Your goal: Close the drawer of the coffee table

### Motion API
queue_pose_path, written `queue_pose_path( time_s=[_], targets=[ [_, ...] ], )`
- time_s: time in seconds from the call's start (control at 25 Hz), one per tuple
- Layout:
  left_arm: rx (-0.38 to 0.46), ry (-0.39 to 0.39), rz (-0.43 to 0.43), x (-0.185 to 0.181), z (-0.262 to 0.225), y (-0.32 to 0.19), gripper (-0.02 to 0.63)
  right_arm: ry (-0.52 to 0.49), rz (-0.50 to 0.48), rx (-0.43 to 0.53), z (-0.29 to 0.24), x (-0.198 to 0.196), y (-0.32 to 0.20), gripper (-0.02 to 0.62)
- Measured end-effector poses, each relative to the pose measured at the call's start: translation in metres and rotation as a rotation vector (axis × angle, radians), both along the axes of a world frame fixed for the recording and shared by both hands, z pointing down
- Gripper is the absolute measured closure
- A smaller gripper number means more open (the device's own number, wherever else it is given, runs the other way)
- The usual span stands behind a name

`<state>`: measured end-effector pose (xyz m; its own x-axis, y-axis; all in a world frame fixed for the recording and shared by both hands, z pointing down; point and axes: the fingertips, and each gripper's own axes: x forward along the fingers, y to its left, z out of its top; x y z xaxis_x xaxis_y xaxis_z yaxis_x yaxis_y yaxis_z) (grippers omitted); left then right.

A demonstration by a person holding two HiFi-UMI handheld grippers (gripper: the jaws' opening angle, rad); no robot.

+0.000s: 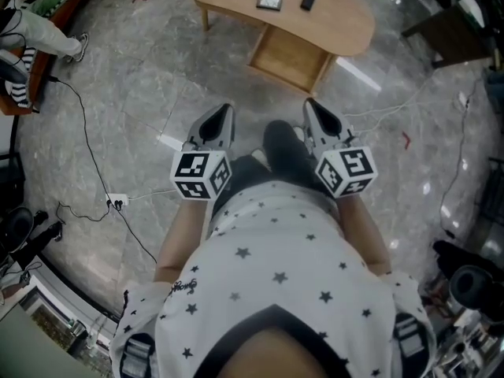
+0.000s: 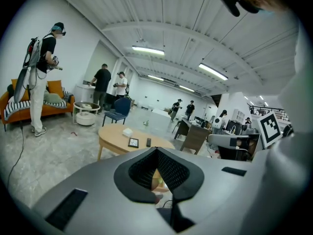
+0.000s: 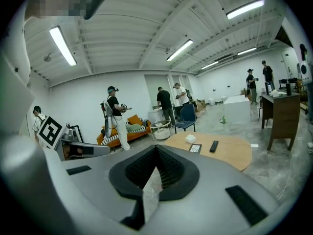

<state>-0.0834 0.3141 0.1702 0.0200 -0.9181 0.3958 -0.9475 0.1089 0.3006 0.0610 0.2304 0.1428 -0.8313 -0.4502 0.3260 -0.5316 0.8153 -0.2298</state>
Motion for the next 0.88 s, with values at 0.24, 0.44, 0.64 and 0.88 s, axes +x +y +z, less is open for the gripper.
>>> queue_pose_path(
  time_s=[0.24,0.44,0.64,0.88],
  targets=[
    [-0.010,0.009,-0.018,-0.009,0.007,-0.002,0.598,0.028,0.035,-0.011,0.013,0.009,-0.015,0.588],
    [-0.023,0.015,-0.028,-0.019,0.013,-0.005,0.598,0.025,0.036,-0.011,0.013,0.000,-0.021,0.588],
    [-0.035,0.015,-0.035,-0.031,0.021,-0.021,0.598,0.019,0.030,-0.010,0.017,-0.013,-0.033,0.588],
    [-0.056,0.001,-0.007,-0.041,0.026,-0.049,0.598,0.020,0.060,-0.029,0.027,-0.021,-0.058,0.588]
  ],
)
